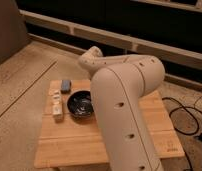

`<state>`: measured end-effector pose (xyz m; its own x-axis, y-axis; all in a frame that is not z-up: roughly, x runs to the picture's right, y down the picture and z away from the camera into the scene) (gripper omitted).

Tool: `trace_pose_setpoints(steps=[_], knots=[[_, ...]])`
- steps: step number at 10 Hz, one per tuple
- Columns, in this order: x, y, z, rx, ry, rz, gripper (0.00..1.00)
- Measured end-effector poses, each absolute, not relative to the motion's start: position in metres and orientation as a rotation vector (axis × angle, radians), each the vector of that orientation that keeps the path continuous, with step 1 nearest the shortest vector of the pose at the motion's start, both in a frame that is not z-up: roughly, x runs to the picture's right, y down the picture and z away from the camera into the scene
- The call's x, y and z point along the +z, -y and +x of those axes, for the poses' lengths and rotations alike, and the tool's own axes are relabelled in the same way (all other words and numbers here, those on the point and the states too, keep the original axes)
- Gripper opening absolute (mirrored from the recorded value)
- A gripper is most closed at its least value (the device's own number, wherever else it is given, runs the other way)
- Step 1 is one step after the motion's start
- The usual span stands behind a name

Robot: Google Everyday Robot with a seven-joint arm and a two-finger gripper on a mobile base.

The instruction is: Place the pepper in the ceramic cup

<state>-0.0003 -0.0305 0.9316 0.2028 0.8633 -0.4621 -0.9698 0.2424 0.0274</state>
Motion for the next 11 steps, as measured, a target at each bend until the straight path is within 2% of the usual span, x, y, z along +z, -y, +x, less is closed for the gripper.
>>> trace_pose_setpoints(steps=[2, 5, 6, 7, 11], knots=[[0.9316, 0.0299, -0.0002, 1.312, -0.427, -0.301, 0.13], [0.9307, 0.0310, 0.0012, 1.317, -0.426, -0.305, 0.46], [0.9299, 0.0318, 0.0021, 1.319, -0.427, -0.304, 0.54], [0.9292, 0.0327, 0.0031, 1.320, -0.426, -0.303, 0.57], [0.9268, 0.0368, 0.0053, 1.328, -0.416, -0.299, 0.57]])
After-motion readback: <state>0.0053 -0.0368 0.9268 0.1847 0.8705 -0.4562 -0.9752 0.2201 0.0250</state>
